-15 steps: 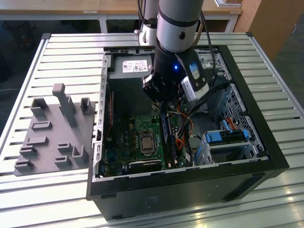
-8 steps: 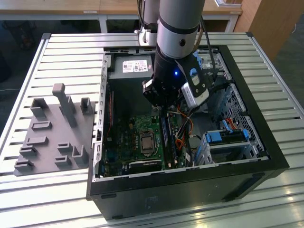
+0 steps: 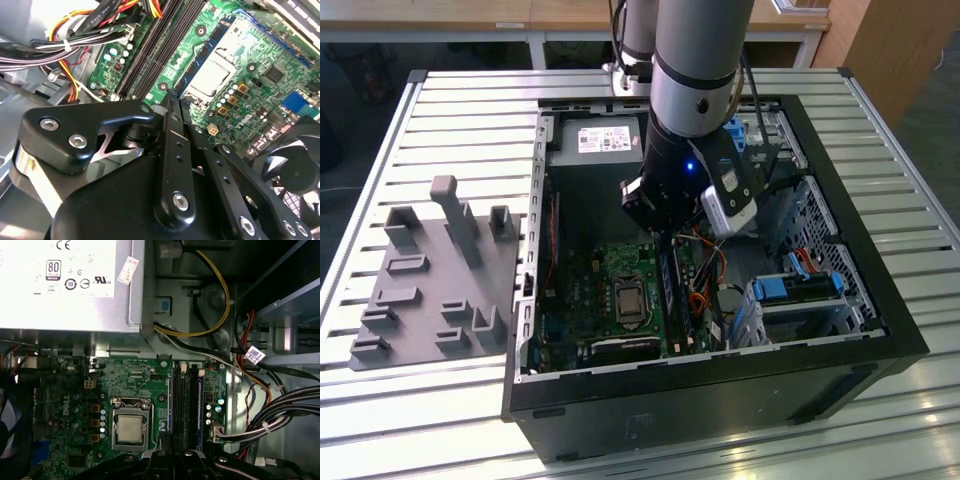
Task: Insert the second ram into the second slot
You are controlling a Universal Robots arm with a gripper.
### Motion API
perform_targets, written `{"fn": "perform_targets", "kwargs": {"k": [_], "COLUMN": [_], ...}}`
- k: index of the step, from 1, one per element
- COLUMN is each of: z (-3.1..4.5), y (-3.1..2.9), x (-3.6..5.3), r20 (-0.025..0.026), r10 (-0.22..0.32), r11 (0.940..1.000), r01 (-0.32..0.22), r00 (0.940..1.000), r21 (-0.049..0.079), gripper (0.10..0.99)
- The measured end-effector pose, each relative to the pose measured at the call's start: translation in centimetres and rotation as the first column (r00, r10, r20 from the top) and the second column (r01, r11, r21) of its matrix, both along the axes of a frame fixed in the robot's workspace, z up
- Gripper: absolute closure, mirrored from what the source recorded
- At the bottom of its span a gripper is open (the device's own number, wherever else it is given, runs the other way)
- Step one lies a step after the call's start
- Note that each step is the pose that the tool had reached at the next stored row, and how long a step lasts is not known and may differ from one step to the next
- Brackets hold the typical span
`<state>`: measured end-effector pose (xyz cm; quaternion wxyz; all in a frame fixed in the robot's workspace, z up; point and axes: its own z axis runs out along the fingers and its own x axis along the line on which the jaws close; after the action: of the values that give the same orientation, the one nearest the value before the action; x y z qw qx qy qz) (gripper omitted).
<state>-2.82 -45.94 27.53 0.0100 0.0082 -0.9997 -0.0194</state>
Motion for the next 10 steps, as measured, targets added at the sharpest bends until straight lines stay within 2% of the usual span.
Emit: {"fn": "perform_targets", "kwargs": {"k": [5,10], "z": [-0.05,-0.79], "y": [-0.12,-0.13], "x": [0.0,0.02], "r20": [0.0,-0.0001], "r10": [-0.005,-0.007], "r11": [1.0,1.0], "r01": [0.005,0.007], "r00": [1.0,1.0], "r21": [0.002,0.002], "gripper": [0.957,0.957]}}
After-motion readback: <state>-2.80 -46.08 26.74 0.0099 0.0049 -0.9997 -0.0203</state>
